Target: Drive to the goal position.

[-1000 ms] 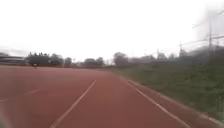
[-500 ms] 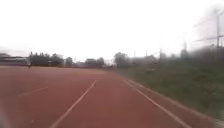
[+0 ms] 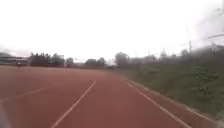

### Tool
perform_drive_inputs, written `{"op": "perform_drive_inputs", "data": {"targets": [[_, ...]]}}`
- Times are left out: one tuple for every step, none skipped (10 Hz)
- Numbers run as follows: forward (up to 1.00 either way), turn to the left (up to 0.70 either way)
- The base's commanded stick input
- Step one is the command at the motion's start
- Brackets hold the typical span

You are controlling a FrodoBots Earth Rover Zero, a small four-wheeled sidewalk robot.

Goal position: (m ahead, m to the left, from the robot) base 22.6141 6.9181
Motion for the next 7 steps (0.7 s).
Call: {"op": "perform_drive_inputs", "data": {"targets": [[0.7,-0.18],[0.7,-0.14],[0.7,-0.01],[0.7,0.05],[0.7,0.0],[0.7,0.05],[0.7,0.09]]}}
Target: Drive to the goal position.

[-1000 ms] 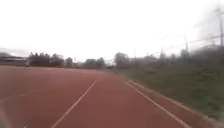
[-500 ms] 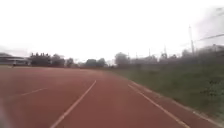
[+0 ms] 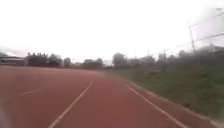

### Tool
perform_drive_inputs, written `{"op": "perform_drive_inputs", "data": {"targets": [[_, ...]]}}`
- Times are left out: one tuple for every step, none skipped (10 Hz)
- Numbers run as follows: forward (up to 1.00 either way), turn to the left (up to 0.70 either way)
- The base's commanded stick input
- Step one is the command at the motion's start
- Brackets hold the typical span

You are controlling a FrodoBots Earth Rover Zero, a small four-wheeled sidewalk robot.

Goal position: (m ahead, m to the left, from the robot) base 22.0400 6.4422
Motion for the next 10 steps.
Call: {"op": "perform_drive_inputs", "data": {"targets": [[0.7,0.13],[0.7,0.02],[0.7,0.06],[0.7,0.04],[0.7,0.04],[0.7,-0.05],[0.7,-0.13],[0.7,-0.21],[0.7,0.08],[0.7,0.07]]}}
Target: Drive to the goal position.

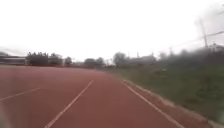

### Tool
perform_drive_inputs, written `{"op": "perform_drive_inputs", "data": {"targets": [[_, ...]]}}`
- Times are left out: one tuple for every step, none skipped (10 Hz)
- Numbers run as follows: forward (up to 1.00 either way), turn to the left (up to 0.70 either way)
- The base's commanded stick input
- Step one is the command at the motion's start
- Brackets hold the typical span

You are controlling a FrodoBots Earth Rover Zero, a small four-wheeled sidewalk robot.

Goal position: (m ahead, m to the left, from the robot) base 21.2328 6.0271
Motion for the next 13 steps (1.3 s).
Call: {"op": "perform_drive_inputs", "data": {"targets": [[0.7,0.08],[0.7,0.09],[0.7,0.05],[0.7,0.07],[0.7,0.05],[0.7,0.01],[0.7,0.11],[0.7,0.1],[0.7,0.07],[0.7,0.06],[0.7,0.07],[0.7,0.08],[0.7,0.06]]}}
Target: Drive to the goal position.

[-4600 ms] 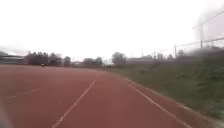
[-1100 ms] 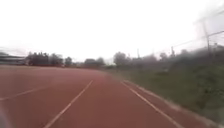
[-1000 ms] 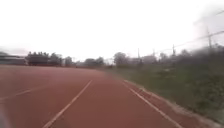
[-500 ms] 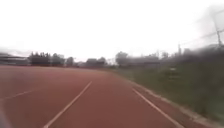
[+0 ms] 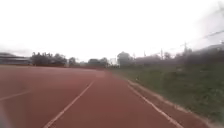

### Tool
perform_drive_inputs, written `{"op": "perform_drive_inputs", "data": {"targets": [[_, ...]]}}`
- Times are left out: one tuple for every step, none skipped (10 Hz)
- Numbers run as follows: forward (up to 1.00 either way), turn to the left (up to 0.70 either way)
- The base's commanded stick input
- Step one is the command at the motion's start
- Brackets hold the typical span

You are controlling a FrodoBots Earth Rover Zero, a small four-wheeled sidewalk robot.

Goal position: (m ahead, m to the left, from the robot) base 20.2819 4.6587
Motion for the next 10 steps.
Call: {"op": "perform_drive_inputs", "data": {"targets": [[0.7,0.04],[0.7,0.04],[0.7,0.04],[0.7,0.03],[0.7,0.03],[0.7,0.02],[0.7,0.03],[0.7,0.03],[0.7,0.03],[0.7,0.07]]}}
